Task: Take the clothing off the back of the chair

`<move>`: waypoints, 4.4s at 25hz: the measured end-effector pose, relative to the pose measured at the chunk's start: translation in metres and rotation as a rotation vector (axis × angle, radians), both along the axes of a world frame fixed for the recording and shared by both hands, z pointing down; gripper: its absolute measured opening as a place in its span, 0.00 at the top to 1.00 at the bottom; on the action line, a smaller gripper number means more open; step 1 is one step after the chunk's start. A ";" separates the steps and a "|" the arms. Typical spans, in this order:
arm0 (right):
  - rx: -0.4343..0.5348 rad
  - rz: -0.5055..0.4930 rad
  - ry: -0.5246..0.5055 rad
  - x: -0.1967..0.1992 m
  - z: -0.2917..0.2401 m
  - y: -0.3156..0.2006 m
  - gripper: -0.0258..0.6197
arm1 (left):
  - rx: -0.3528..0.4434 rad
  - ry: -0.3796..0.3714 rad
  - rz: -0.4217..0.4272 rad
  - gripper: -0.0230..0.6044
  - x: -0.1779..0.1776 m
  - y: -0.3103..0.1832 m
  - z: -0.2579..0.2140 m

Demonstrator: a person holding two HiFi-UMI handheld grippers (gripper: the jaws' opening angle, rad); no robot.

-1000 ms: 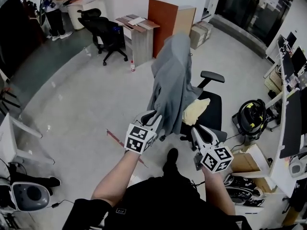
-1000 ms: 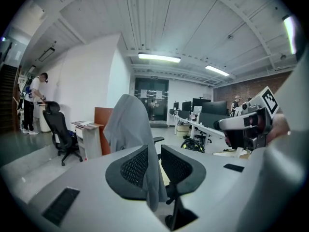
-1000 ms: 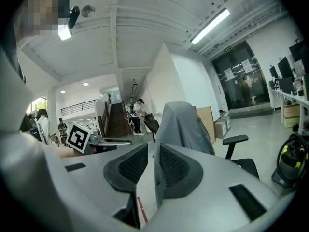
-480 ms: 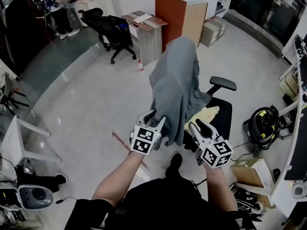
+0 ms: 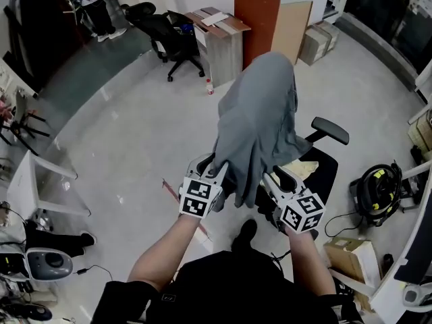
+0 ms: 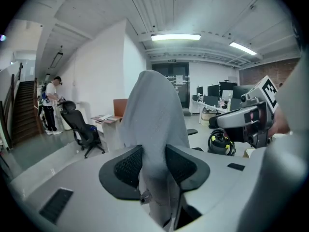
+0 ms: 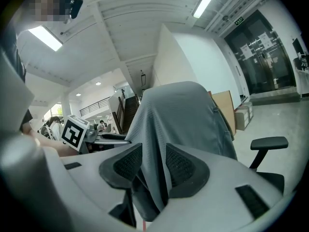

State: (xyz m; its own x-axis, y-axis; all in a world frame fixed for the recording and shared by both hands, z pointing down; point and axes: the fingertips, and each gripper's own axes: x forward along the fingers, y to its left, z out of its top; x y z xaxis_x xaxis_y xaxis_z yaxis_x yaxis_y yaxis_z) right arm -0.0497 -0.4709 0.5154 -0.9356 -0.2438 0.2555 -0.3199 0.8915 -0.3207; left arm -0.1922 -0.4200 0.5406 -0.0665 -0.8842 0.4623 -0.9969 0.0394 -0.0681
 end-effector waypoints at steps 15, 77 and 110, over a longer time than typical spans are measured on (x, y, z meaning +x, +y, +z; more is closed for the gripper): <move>-0.040 -0.096 0.059 -0.043 0.041 -0.027 0.66 | 0.031 0.060 -0.113 0.79 -0.045 -0.043 0.002; 0.146 0.786 -0.249 0.169 -0.129 0.131 0.93 | 0.268 -0.506 0.669 0.38 0.083 -0.006 -0.140; 0.401 0.754 -0.378 0.231 -0.224 0.243 0.93 | 0.314 -0.420 0.960 0.95 0.208 0.090 -0.160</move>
State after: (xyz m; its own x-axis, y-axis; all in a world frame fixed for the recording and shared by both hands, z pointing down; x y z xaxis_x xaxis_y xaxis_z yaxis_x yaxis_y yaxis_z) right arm 0.1809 -0.2280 0.2914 -0.4981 -0.8246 -0.2682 -0.7962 0.5574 -0.2352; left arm 0.0153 -0.3303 0.3806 0.6141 -0.7261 0.3092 -0.5209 -0.6672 -0.5324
